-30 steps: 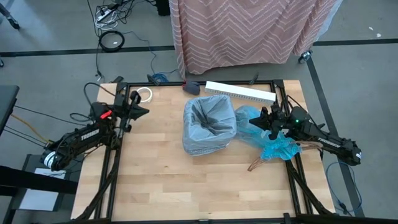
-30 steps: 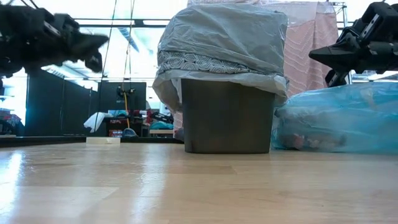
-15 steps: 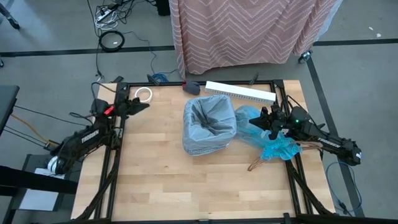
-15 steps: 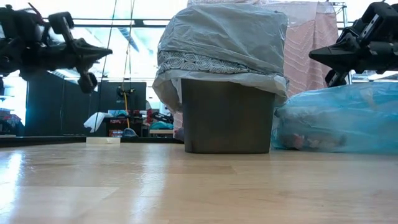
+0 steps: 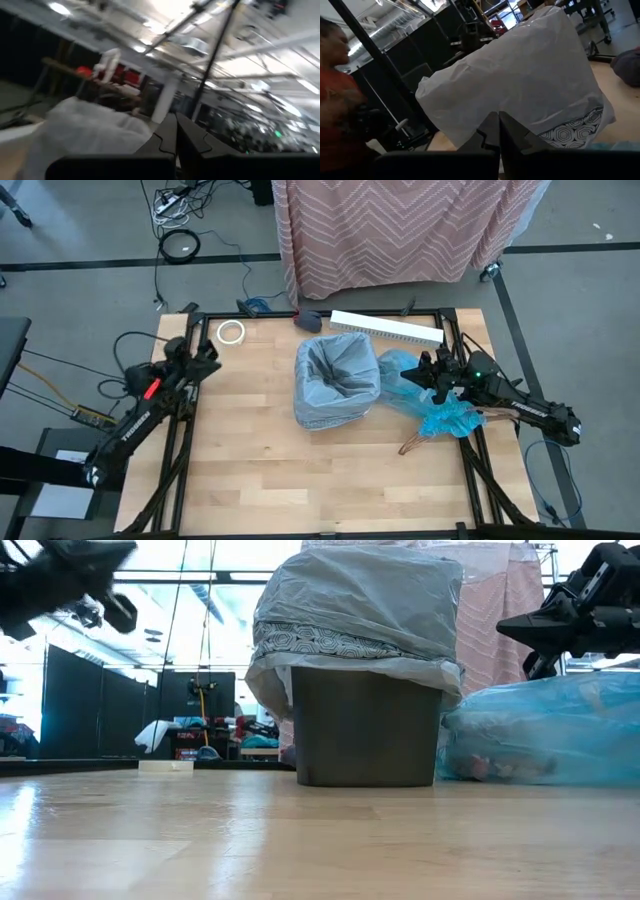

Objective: Place trash/remove bag and relplace
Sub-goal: Return to Home Position

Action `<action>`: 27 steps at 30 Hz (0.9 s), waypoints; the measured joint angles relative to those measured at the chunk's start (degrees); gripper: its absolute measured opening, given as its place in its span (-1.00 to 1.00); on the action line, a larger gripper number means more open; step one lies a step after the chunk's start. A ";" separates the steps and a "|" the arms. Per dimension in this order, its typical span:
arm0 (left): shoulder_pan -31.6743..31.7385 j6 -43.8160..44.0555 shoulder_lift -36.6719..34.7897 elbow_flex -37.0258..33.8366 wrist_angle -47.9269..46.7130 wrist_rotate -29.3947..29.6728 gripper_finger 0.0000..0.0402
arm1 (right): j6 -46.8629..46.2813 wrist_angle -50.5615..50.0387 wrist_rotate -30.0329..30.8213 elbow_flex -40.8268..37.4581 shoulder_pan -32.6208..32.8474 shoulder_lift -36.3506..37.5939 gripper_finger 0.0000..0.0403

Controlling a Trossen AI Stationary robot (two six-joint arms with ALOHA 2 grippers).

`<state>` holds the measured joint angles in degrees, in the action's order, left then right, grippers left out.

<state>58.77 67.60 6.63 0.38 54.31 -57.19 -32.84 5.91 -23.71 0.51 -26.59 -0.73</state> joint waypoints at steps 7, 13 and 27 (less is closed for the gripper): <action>-1.83 0.12 -6.52 0.02 1.48 -4.29 -0.94 | 0.02 0.04 0.02 0.00 0.00 -0.02 -0.98; -1.82 0.12 -6.38 0.24 1.50 -4.99 -0.94 | 0.01 0.22 -0.06 0.00 0.00 -0.02 -1.00; -1.82 0.12 -6.38 0.44 1.51 -5.58 -0.94 | 0.00 0.92 -0.12 0.00 0.00 0.00 -1.00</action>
<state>56.95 67.72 0.25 0.83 55.82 -62.76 -32.84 6.83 -23.82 0.51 -26.59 -0.73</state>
